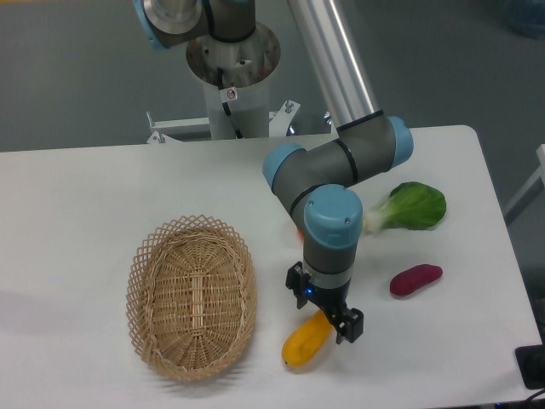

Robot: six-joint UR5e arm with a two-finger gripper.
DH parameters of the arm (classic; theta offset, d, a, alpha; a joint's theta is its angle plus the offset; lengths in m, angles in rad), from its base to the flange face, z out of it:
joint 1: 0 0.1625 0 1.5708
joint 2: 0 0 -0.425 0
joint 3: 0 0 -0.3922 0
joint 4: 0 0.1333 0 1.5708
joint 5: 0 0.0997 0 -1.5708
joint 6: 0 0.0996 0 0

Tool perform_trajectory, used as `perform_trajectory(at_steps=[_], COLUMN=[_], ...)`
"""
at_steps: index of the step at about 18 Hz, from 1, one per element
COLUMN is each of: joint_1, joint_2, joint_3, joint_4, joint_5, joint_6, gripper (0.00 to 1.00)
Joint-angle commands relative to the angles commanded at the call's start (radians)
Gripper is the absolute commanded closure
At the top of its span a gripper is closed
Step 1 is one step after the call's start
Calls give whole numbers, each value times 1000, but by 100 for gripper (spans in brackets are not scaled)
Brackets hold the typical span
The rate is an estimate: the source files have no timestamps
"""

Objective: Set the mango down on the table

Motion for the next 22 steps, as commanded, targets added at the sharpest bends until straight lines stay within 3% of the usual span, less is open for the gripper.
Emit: perform_trajectory(at_steps=[2,6,8,13,17,22], joint_1=[8,44,84,178,232,285], joint_2=[11,49,77,159,182,190], joint_3=[37,173,212,219,227,229], joint_4=[-30,-259,-328,-435,-512,-555], joint_5=[-2,3,2,-3,-11,-21], joint_6=[0,55,112,199,296,376], gripper=[0,0,0,0,0,0])
